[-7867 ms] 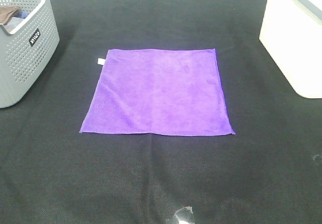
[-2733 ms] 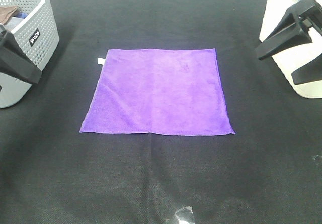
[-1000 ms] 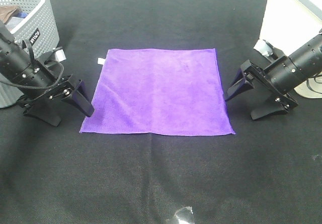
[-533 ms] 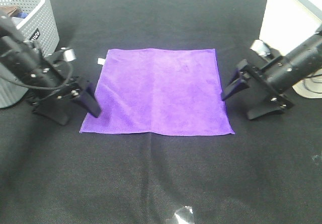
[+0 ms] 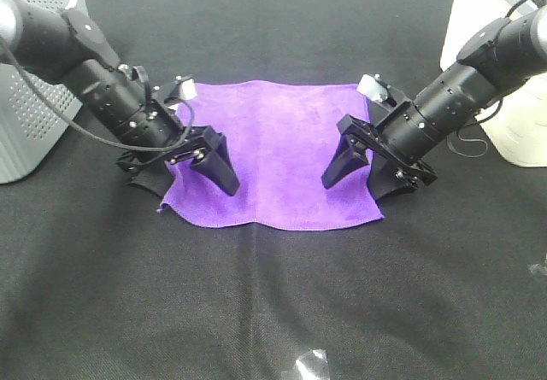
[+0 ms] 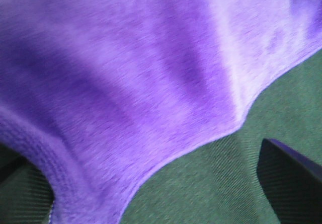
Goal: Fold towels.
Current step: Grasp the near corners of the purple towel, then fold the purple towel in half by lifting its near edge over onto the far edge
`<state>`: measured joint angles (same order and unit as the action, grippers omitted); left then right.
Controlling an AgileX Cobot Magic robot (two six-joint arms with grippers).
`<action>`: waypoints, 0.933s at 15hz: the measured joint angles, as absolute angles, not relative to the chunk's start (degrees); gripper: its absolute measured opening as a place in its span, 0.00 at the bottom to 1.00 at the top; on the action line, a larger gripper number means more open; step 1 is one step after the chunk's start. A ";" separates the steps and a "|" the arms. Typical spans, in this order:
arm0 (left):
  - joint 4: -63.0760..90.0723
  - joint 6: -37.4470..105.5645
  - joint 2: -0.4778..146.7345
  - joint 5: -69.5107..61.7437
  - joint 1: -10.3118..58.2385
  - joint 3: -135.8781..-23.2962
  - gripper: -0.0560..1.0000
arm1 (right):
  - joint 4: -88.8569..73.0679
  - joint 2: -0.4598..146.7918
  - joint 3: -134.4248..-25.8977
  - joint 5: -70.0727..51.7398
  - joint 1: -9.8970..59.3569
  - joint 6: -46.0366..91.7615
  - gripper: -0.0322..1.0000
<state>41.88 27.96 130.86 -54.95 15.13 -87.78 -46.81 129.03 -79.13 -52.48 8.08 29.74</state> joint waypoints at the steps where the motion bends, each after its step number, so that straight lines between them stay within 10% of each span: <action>1: 42.17 27.96 131.04 -54.95 15.24 -87.83 0.97 | -46.47 129.09 -79.13 -52.14 8.08 29.51 0.67; 7: 42.34 27.96 131.26 -54.66 15.30 -88.06 0.84 | -44.92 129.72 -79.30 -50.94 8.08 29.22 0.36; 11: 41.37 27.96 133.04 -52.54 15.58 -87.78 0.10 | -43.77 130.06 -79.30 -50.36 8.19 29.22 0.06; 14: 41.25 27.96 133.10 -52.43 15.58 -87.78 0.05 | -43.66 130.06 -79.30 -50.71 8.19 29.22 0.05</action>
<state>41.25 27.96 133.10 -52.43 15.58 -87.78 -43.66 130.06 -79.30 -50.71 8.19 29.22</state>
